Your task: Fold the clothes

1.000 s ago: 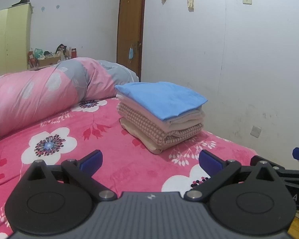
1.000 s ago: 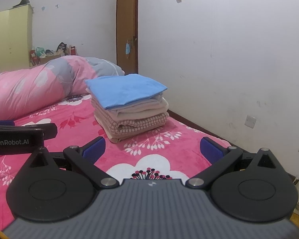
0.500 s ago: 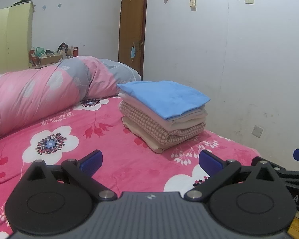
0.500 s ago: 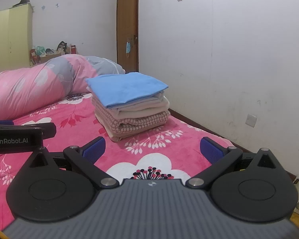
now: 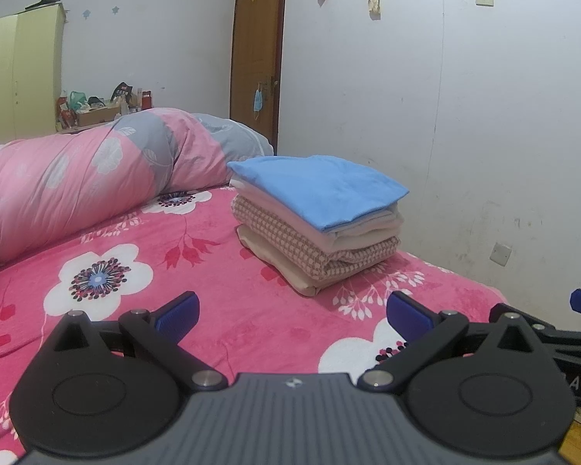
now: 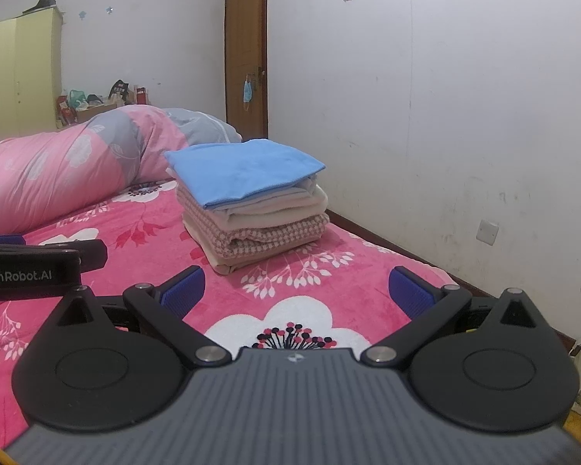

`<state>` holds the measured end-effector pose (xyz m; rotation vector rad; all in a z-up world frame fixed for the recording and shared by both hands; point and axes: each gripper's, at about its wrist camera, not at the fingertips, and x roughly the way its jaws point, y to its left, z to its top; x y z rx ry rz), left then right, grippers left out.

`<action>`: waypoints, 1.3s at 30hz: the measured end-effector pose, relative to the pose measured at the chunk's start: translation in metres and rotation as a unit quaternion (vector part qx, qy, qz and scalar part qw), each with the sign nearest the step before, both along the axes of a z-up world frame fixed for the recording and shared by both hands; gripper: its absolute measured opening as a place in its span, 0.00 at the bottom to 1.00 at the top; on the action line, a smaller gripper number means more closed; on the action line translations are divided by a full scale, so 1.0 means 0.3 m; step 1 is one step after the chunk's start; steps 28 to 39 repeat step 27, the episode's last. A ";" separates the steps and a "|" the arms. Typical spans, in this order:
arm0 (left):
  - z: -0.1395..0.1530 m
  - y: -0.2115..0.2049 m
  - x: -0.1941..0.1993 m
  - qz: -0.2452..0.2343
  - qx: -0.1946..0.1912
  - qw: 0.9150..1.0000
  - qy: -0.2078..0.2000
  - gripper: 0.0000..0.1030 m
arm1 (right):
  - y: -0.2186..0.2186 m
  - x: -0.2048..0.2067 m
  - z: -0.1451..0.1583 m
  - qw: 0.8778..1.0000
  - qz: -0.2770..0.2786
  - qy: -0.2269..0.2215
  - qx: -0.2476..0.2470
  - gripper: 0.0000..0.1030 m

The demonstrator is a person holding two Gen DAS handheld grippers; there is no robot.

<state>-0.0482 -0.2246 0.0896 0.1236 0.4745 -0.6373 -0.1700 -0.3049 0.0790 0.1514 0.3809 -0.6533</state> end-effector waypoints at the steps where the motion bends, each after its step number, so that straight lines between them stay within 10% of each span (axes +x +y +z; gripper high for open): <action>1: 0.001 0.000 -0.001 0.000 0.000 1.000 -0.001 1.00 | 0.001 -0.001 -0.001 1.000 0.000 0.000 0.000 0.99; 39: -0.005 -0.007 -0.010 0.000 0.005 1.000 -0.001 1.00 | -0.007 -0.002 -0.006 1.000 -0.002 -0.001 0.007 0.99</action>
